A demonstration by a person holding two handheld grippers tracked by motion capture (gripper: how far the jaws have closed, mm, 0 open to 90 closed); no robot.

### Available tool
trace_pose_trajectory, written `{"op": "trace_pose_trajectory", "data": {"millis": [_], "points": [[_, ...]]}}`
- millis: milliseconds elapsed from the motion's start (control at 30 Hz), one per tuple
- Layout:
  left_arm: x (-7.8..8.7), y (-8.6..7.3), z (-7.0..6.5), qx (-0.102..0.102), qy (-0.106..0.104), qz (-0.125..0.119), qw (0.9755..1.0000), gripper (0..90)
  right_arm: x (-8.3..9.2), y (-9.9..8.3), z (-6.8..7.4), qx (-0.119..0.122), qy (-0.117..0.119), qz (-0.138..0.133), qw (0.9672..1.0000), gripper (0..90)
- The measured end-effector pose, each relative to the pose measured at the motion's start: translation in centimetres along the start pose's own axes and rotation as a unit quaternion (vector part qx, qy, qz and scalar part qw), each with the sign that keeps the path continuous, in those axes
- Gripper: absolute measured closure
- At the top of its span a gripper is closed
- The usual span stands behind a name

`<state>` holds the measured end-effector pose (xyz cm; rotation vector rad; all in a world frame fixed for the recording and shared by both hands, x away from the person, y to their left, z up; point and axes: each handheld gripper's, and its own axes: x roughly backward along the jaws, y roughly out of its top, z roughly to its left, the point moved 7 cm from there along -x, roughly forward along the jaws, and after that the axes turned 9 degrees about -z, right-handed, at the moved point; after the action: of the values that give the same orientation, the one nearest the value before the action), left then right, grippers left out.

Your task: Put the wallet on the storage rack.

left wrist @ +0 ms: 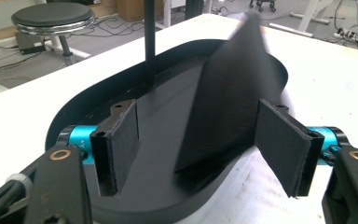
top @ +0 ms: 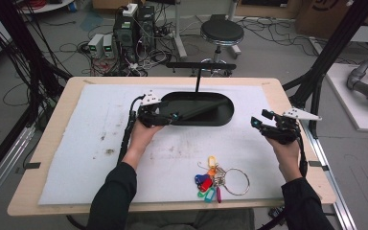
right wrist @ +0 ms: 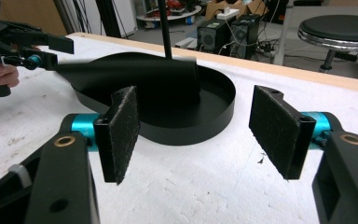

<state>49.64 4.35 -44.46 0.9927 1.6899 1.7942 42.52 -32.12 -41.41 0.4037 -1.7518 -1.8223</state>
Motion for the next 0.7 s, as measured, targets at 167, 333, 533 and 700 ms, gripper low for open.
{"op": "trace_pose_trajectory", "data": {"millis": [167,333,533,700], "points": [[0.8,-0.2,0.4,0.011,0.006,0.002,0.9999,31.2,0.0,-0.1,0.0,0.001,-0.002,0.001,1.0000,33.9],[2.3,0.6,0.2,0.006,0.013,-0.017,0.9998,31.3,0.1,0.0,-0.2,-0.002,-0.004,-0.001,1.0000,33.9],[4.9,0.9,-0.4,0.006,0.010,-0.035,0.9993,31.2,0.1,-0.1,-0.2,-0.004,-0.004,0.001,1.0000,33.8],[7.5,0.8,-1.3,-0.001,0.016,-0.036,0.9992,29.6,-0.2,-0.4,0.3,0.005,0.001,0.011,0.9999,33.5]]}}
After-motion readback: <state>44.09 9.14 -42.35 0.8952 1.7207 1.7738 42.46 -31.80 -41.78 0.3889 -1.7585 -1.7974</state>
